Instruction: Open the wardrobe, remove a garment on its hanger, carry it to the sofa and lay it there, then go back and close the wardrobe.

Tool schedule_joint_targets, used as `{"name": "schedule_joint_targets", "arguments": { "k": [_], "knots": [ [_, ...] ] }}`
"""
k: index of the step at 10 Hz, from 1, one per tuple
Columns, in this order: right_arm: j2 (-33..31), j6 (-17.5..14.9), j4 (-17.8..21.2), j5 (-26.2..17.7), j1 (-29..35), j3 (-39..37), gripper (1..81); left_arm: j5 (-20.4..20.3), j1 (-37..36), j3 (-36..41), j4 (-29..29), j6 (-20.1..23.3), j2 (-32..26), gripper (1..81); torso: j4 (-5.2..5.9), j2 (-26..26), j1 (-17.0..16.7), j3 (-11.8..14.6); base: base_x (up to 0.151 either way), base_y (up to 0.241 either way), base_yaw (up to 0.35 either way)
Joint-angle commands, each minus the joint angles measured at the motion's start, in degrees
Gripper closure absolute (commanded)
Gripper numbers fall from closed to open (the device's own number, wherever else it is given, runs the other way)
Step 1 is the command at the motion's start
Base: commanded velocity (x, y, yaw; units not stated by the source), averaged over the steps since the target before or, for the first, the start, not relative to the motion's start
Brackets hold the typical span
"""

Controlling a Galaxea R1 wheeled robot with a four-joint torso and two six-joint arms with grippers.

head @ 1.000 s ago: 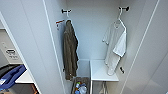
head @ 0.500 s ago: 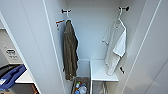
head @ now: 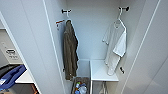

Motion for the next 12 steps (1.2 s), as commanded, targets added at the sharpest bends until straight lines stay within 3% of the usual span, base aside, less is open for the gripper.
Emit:
{"name": "schedule_joint_targets", "arguments": {
  "k": [1, 5, 8, 10, 11, 12],
  "knots": [
    [0.06, 0.02, 0.71, -3.60, 1.51, 0.17, 1.0, 1.75, -1.81, -0.96, -10.23, 8.61, 1.57, 1.0, 0.00, 0.00, 0.00, 0.00, 0.000, 0.000, 0.000],
    [-0.19, 0.02, 0.88, -3.61, 2.05, 0.17, 1.0, 2.28, -4.36, -1.06, -9.53, 8.96, 0.78, 1.0, 0.00, 0.00, 0.00, 0.00, 0.000, 0.000, 0.000],
    [-1.17, -0.07, 0.88, 2.72, 0.02, 2.64, 1.0, -0.44, -4.44, 0.87, -9.35, 9.32, 0.25, 1.0, 0.00, 0.00, 0.00, 0.00, 0.000, 0.000, 0.000],
    [-0.73, 0.20, 0.89, 2.11, 0.55, 2.28, 1.0, -0.71, -4.44, 1.85, -9.35, 9.32, -0.11, 1.0, 0.00, 0.00, 0.00, 0.00, 0.000, 0.000, 0.000],
    [-0.38, 0.20, 0.80, 2.11, 0.20, 2.02, 1.0, -0.71, -4.44, 1.76, -9.35, 9.32, -0.02, 1.0, 0.00, 0.00, 0.00, 4.10, 0.000, 0.000, 0.000],
    [-0.11, 0.11, 0.71, 2.11, 0.11, 1.84, 1.0, -0.71, -4.61, 1.85, -9.26, 9.32, 0.16, 1.0, 0.00, 0.00, 0.00, 5.81, 0.000, 0.000, 0.000]
  ]
}}
